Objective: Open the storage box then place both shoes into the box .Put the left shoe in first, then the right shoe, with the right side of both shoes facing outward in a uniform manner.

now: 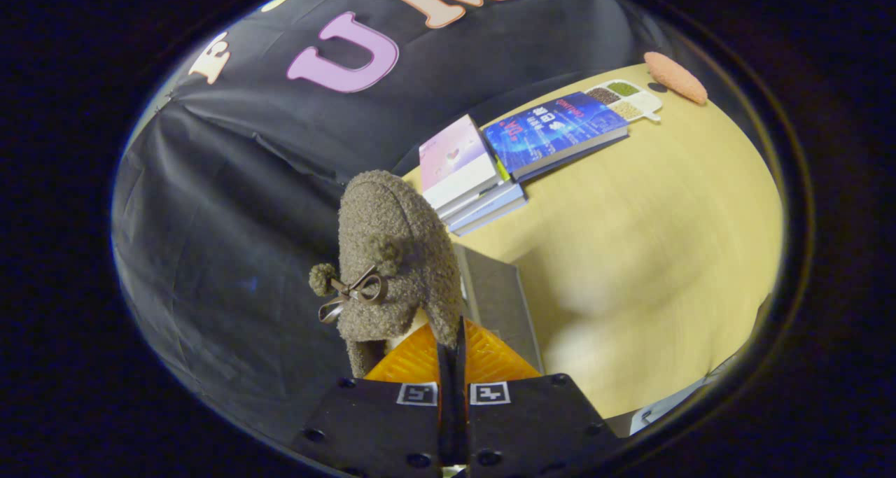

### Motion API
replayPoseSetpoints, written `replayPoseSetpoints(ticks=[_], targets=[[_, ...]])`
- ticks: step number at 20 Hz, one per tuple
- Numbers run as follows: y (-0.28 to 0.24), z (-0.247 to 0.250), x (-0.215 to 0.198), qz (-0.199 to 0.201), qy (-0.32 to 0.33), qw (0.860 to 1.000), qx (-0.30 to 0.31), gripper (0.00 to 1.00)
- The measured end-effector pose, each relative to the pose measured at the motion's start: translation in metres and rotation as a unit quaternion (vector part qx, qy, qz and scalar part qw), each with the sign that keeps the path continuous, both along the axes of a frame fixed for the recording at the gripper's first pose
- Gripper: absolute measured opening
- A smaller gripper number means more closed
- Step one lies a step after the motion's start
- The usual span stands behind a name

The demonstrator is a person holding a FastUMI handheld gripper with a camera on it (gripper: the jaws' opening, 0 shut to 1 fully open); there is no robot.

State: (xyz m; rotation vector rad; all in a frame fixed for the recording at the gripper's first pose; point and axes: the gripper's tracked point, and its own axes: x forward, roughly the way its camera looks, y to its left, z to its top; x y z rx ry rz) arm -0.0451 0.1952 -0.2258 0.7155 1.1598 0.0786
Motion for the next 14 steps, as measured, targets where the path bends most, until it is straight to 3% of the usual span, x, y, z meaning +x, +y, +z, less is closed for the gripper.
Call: replayPoseSetpoints(ticks=[7,14], targets=[[0.041,-0.039,-0.038,0.028,0.037,0.998,-0.034,0.04],[0.049,-0.072,-0.057,0.025,0.065,0.994,-0.086,0.04]])
